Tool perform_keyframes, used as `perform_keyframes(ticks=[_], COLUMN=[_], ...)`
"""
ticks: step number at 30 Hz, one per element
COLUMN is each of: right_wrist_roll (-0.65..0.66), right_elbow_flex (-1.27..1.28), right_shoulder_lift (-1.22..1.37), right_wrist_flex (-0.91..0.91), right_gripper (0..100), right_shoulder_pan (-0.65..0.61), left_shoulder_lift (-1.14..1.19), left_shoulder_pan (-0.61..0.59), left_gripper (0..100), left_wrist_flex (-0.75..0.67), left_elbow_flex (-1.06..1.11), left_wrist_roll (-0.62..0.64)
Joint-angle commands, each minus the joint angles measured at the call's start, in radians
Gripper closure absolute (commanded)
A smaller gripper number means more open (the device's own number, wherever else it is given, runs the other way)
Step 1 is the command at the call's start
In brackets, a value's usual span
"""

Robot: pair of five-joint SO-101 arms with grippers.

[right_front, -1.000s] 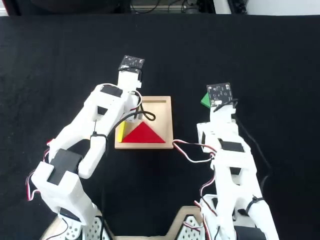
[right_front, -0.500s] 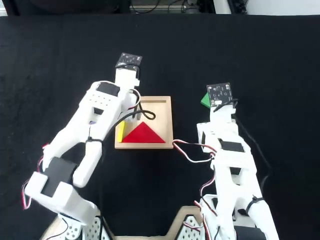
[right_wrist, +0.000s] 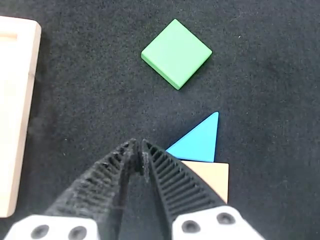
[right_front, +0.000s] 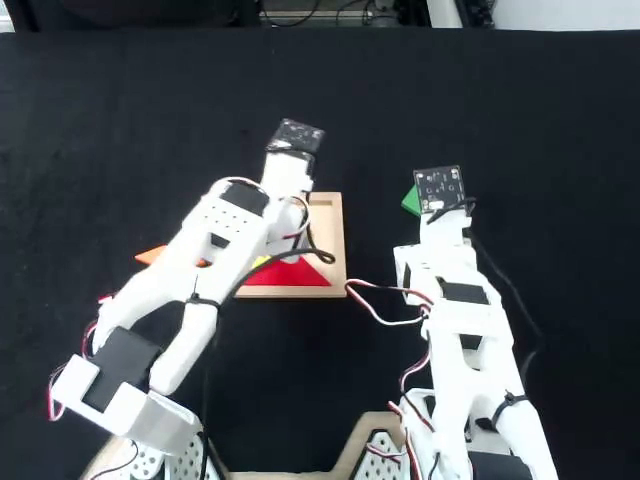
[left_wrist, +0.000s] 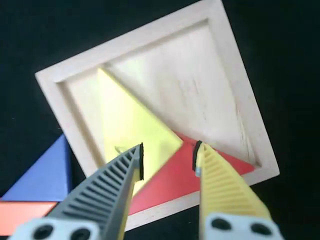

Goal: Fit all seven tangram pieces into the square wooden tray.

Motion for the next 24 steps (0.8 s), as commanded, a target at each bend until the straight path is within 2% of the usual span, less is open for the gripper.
perform_keyframes(ticks=[1,3,9,17,24], right_wrist_roll=[-0.005,-0.005,-0.005,-0.005,-0.005], right_elbow_flex=[-0.053,-0.053,-0.053,-0.053,-0.053], right_shoulder_lift=[-0.033,-0.033,-0.03,-0.028,-0.028], right_wrist_flex=[-0.012,-0.011,-0.011,-0.014,-0.014], right_gripper=[98.6,98.6,98.6,98.6,98.6], right_shoulder_pan=[-0.017,-0.017,-0.017,-0.017,-0.017], left_shoulder_lift=[-0.095,-0.089,-0.081,-0.072,-0.072], left_shoulder_pan=[-0.07,-0.05,0.01,0.004,-0.013], left_gripper=[81,81,81,81,81], left_wrist_flex=[0.031,0.02,0.005,-0.002,-0.235], left_elbow_flex=[-0.064,-0.027,0.067,0.114,0.208], left_wrist_roll=[0.002,-0.012,-0.176,-0.347,-0.379])
